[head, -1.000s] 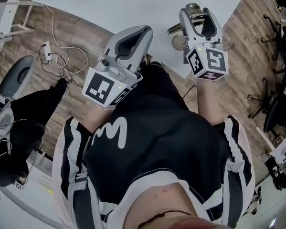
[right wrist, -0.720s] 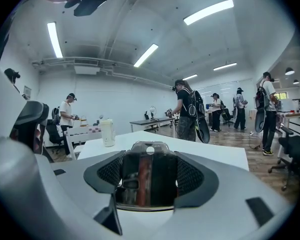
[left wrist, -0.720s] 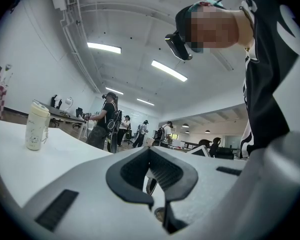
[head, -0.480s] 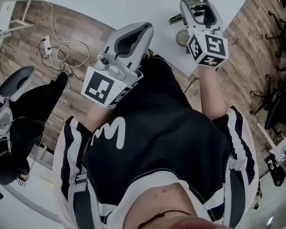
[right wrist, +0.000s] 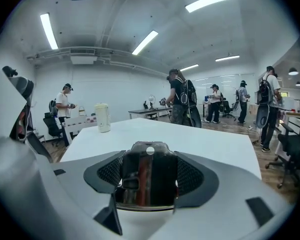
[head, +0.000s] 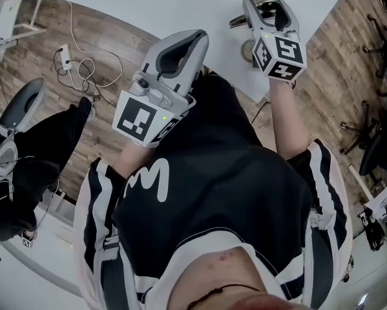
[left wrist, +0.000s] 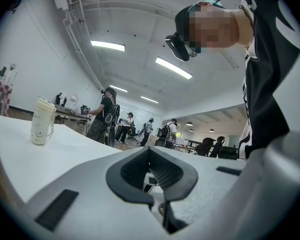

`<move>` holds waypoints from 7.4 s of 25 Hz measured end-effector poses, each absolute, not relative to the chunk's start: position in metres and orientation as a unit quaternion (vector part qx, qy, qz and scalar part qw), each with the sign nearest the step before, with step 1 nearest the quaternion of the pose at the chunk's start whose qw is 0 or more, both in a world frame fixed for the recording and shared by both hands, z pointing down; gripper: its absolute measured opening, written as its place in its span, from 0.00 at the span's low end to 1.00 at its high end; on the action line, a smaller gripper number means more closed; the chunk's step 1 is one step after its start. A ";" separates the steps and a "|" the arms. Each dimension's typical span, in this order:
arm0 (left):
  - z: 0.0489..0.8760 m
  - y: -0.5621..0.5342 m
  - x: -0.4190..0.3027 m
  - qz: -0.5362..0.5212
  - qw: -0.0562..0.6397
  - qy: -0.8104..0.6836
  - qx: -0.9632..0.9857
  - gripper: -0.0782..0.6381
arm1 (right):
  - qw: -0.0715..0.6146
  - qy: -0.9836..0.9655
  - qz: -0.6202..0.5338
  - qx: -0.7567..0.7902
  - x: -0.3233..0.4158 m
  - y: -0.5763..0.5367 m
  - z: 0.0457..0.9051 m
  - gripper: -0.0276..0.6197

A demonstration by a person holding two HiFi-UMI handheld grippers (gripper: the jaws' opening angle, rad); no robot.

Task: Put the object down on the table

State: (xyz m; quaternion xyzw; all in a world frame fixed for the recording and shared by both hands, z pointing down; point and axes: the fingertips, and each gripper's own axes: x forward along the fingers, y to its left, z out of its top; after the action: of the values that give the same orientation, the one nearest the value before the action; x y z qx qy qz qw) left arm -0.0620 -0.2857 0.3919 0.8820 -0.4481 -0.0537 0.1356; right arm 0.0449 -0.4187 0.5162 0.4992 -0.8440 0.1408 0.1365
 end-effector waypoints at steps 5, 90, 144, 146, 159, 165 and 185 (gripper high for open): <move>0.392 -0.285 -0.062 -0.056 0.141 -0.452 0.879 0.12 | 0.155 -0.842 0.143 0.496 0.043 -0.420 0.531 0.51; 0.353 -0.284 -0.110 -0.114 0.132 -0.488 0.855 0.11 | 0.305 -0.815 0.109 0.480 0.025 -0.430 0.584 0.51; 0.308 -0.295 -0.031 -0.095 0.043 -0.344 0.933 0.11 | -0.055 -0.861 -0.022 0.506 0.027 -0.311 0.290 0.07; 0.315 -0.290 -0.030 -0.091 0.050 -0.343 0.934 0.11 | -0.056 -0.858 -0.016 0.511 0.031 -0.306 0.296 0.07; 0.316 -0.244 -0.011 -0.095 0.047 -0.343 0.933 0.11 | -0.064 -0.856 -0.013 0.513 0.055 -0.265 0.302 0.07; 0.319 -0.196 0.018 -0.103 0.056 -0.351 0.929 0.11 | -0.059 -0.857 -0.005 0.512 0.082 -0.213 0.309 0.07; 0.311 -0.062 0.063 -0.109 0.053 -0.353 0.928 0.11 | -0.072 -0.869 -0.002 0.490 0.114 -0.083 0.303 0.07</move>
State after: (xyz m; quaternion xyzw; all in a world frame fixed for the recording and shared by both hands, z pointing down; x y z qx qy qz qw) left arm 0.0631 -0.0618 0.3114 0.9277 -0.3531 -0.1087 0.0530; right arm 0.1143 -0.0832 0.3028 0.4899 -0.8688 -0.0017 -0.0719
